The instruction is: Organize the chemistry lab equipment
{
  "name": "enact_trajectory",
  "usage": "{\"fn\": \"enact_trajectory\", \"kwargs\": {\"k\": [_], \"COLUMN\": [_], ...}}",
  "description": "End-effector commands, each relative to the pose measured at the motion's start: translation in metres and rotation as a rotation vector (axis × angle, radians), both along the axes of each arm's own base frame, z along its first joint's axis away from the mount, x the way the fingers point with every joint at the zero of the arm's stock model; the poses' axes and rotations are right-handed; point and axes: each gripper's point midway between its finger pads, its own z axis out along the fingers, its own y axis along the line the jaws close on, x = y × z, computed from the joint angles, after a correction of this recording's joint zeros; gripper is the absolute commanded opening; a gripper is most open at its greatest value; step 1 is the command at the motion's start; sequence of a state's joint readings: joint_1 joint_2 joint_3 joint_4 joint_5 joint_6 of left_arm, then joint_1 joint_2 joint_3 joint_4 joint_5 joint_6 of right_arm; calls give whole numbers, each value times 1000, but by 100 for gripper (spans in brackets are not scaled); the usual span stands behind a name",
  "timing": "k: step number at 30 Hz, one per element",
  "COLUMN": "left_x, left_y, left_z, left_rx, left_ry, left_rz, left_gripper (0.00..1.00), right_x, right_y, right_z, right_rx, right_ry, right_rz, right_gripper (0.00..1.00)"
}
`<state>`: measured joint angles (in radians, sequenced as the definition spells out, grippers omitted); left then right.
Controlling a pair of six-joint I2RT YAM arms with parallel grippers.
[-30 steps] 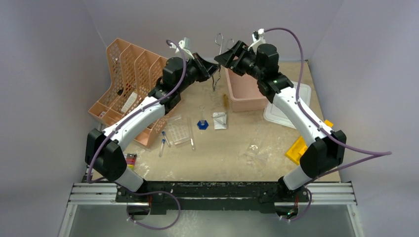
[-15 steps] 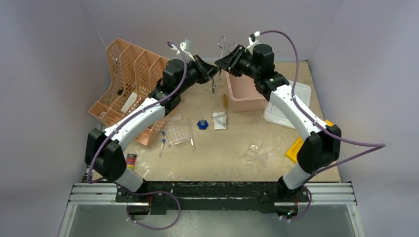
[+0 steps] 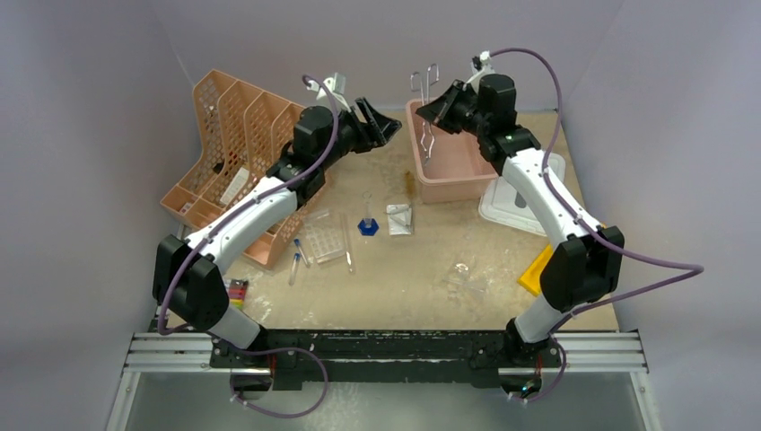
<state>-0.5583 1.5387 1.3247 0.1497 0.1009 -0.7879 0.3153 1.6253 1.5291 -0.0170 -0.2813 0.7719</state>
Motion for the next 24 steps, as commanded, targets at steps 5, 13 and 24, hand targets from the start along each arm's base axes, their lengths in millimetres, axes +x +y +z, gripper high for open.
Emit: {"fn": "enact_trajectory", "kwargs": {"k": [5,13,24], "left_x": [4,8,20], "left_y": [35,40,37], "left_z": [38,25,15], "left_rx": [72,147,208], "left_ry": [-90,-66,-62], "left_rz": [91,113,114], "left_gripper": [64,64,64], "right_x": [30,60,92], "right_y": [-68,-103,-115], "right_z": [-5,-72,-154], "right_rx": [-375,-622,-718], "right_ry": [-110,-15,63], "right_rz": [-53,-113,-118], "right_gripper": [0,0,0]}}
